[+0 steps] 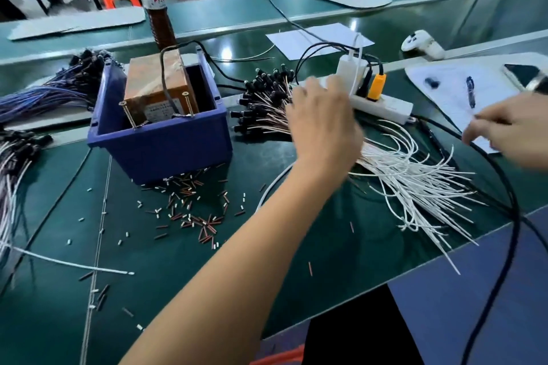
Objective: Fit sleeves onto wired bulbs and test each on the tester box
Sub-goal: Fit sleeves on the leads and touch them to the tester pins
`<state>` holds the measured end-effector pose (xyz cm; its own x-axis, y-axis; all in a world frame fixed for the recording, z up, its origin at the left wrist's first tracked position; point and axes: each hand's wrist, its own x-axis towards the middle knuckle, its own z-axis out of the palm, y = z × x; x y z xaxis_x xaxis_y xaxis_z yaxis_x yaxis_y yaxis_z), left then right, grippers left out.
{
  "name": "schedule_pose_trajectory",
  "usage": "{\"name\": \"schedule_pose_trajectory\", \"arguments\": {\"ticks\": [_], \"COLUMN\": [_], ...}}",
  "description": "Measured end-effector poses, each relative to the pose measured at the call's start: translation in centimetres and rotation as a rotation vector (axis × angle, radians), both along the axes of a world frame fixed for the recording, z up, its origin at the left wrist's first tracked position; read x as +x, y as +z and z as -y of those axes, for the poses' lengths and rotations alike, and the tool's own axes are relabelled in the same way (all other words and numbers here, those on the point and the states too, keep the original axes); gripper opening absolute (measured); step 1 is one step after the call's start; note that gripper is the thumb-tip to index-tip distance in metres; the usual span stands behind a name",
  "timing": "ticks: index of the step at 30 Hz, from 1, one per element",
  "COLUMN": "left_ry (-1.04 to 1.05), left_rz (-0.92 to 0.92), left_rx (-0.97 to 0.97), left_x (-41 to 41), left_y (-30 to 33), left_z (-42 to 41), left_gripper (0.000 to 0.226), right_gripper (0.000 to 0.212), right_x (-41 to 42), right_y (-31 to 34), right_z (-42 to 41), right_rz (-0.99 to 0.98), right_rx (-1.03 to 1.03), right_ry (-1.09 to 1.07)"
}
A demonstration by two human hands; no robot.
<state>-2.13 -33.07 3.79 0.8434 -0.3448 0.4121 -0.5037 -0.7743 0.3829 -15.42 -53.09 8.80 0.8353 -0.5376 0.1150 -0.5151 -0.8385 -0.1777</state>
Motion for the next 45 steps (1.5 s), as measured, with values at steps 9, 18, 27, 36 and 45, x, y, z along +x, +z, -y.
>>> {"name": "schedule_pose_trajectory", "arguments": {"ticks": [9,18,27,36,45], "left_ry": [-0.020,0.046,-0.098,-0.148,-0.269], "left_rz": [-0.121,-0.049,-0.092,-0.065,-0.104], "left_rx": [-0.065,0.025,0.360,0.360,-0.064], "left_x": [2.1,1.7,3.1,2.2,1.3], "left_y": [-0.1,-2.9,-5.3,-5.5,-1.8], "left_z": [-3.5,-4.3,-4.1,-3.2,-8.0], "left_gripper": [0.016,0.024,0.075,0.080,0.038], "right_gripper": [0.023,0.022,0.012,0.013,0.010], "right_x": [9.1,12.7,9.6,6.3,9.8], "right_y": [-3.6,-5.8,-5.0,-2.4,-1.2], "right_z": [-7.9,-13.0,-11.6,-10.2,-15.8], "right_rz": [-0.011,0.005,-0.117,-0.282,0.282], "right_rx": [0.066,-0.226,-0.266,-0.164,-0.066], "right_ry": [0.217,0.369,0.282,0.235,0.302]}}
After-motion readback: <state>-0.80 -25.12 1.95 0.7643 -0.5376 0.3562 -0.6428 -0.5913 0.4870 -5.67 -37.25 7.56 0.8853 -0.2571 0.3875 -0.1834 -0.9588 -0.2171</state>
